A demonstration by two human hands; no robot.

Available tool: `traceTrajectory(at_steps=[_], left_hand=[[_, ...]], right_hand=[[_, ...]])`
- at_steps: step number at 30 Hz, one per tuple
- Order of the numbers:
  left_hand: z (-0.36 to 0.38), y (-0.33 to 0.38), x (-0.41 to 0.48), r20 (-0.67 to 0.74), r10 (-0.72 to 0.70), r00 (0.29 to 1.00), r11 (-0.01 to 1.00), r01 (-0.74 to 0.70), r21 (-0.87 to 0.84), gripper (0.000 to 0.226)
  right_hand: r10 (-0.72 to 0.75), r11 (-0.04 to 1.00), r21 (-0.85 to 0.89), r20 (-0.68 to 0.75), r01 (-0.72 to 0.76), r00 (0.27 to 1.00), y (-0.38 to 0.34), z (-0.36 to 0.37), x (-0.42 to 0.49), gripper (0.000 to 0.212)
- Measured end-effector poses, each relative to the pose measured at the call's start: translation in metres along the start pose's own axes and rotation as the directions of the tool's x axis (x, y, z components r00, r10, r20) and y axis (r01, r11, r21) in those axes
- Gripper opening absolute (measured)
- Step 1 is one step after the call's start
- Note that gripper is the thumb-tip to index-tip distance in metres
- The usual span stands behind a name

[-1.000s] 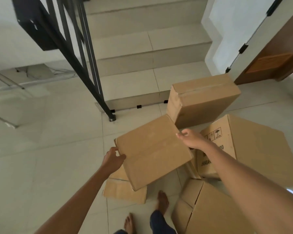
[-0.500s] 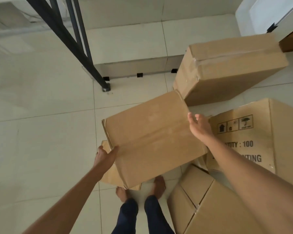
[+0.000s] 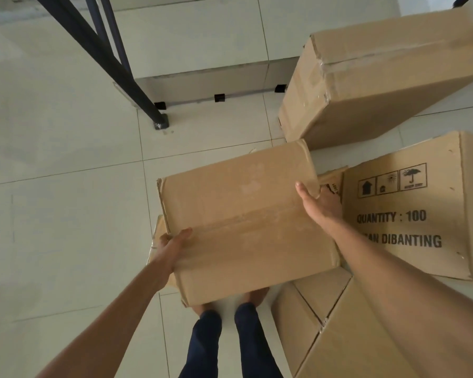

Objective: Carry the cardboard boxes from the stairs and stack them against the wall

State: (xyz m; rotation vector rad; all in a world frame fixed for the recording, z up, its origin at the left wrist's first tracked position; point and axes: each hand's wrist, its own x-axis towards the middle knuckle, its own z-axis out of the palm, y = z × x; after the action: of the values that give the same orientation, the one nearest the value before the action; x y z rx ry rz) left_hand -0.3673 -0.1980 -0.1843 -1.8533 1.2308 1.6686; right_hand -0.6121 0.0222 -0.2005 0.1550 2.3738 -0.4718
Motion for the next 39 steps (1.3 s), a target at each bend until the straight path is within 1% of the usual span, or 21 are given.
traceTrajectory(at_steps=[2, 3, 5, 7, 8, 9, 10, 12, 13, 14, 16, 20, 22, 25, 27, 29, 31, 34, 39], left_hand=[[-0.009, 0.000, -0.006, -0.003, 0.014, 1.000, 1.000, -0.014, 0.016, 0.055], [-0.013, -0.001, -0.011, -0.010, 0.025, 1.000, 0.999, -0.025, 0.032, 0.054], [-0.022, 0.000, -0.024, -0.039, 0.066, 0.997, 0.997, -0.065, 0.037, 0.055], [-0.033, 0.004, -0.038, -0.063, 0.113, 0.992, 0.994, -0.111, 0.024, 0.062], [-0.037, 0.007, -0.046, -0.063, 0.128, 0.990, 0.992, -0.127, 0.022, 0.066], [-0.041, 0.012, -0.056, -0.055, 0.147, 0.988, 0.989, -0.146, 0.025, 0.064], [-0.043, 0.016, -0.066, -0.049, 0.181, 0.982, 0.983, -0.180, 0.029, 0.053], [-0.047, 0.027, -0.093, -0.044, 0.258, 0.965, 0.966, -0.257, 0.022, 0.024], [-0.048, 0.035, -0.108, -0.049, 0.300, 0.953, 0.954, -0.299, 0.023, 0.013], [-0.051, 0.042, -0.123, -0.055, 0.337, 0.940, 0.941, -0.336, 0.021, 0.009], [-0.059, 0.057, -0.157, -0.064, 0.416, 0.907, 0.909, -0.417, -0.006, 0.015], [-0.084, 0.078, -0.204, -0.016, 0.514, 0.858, 0.856, -0.514, -0.054, 0.044], [-0.095, 0.087, -0.233, 0.056, 0.568, 0.821, 0.821, -0.561, -0.109, 0.043], [-0.109, 0.100, -0.277, 0.217, 0.628, 0.748, 0.778, -0.603, -0.175, 0.039], [-0.122, 0.106, -0.303, 0.295, 0.655, 0.696, 0.754, -0.632, -0.182, 0.039], [-0.134, 0.110, -0.324, 0.334, 0.676, 0.657, 0.729, -0.662, -0.173, 0.037], [-0.145, 0.114, -0.341, 0.369, 0.687, 0.626, 0.708, -0.691, -0.147, 0.037], [-0.151, 0.116, -0.361, 0.417, 0.702, 0.577, 0.671, -0.732, -0.117, 0.044], [-0.139, 0.110, -0.388, 0.491, 0.687, 0.535, 0.636, -0.770, -0.051, 0.053]], right_hand=[[-0.016, 0.997, 0.081, -0.017, 0.017, 1.000, 0.011, 0.001, -0.012, 0.066], [-0.036, 0.993, 0.111, -0.013, 0.037, 0.999, 0.014, -0.001, -0.018, 0.063], [-0.070, 0.983, 0.167, -0.014, 0.071, 0.997, 0.019, -0.008, -0.030, 0.059], [-0.082, 0.973, 0.210, -0.051, 0.091, 0.995, 0.018, -0.018, -0.041, 0.059], [-0.077, 0.970, 0.225, -0.076, 0.093, 0.994, 0.015, -0.025, -0.047, 0.059], [-0.055, 0.967, 0.245, -0.086, 0.074, 0.995, 0.012, -0.032, -0.055, 0.059], [-0.056, 0.960, 0.269, -0.089, 0.078, 0.994, 0.007, -0.041, -0.064, 0.059], [-0.065, 0.945, 0.318, -0.048, 0.077, 0.997, -0.005, -0.062, -0.085, 0.054], [-0.058, 0.941, 0.332, -0.024, 0.063, 0.998, -0.011, -0.074, -0.097, 0.055], [-0.060, 0.938, 0.341, -0.017, 0.062, 0.998, -0.017, -0.087, -0.109, 0.058], [-0.084, 0.930, 0.355, -0.054, 0.098, 0.995, -0.026, -0.114, -0.133, 0.061], [-0.117, 0.912, 0.374, -0.153, 0.167, 0.981, -0.028, -0.151, -0.183, 0.059], [-0.111, 0.907, 0.370, -0.248, 0.200, 0.962, -0.029, -0.166, -0.211, 0.056], [-0.103, 0.902, 0.355, -0.373, 0.245, 0.922, -0.031, -0.187, -0.253, 0.060], [-0.099, 0.905, 0.337, -0.423, 0.258, 0.901, -0.035, -0.198, -0.281, 0.061], [-0.070, 0.913, 0.326, -0.466, 0.245, 0.882, -0.038, -0.204, -0.306, 0.062], [-0.018, 0.916, 0.339, -0.497, 0.213, 0.867, -0.036, -0.208, -0.332, 0.063], [0.038, 0.890, 0.407, -0.518, 0.208, 0.855, -0.024, -0.213, -0.366, 0.068], [0.146, 0.870, 0.468, -0.545, 0.156, 0.826, 0.016, -0.224, -0.418, 0.071]])
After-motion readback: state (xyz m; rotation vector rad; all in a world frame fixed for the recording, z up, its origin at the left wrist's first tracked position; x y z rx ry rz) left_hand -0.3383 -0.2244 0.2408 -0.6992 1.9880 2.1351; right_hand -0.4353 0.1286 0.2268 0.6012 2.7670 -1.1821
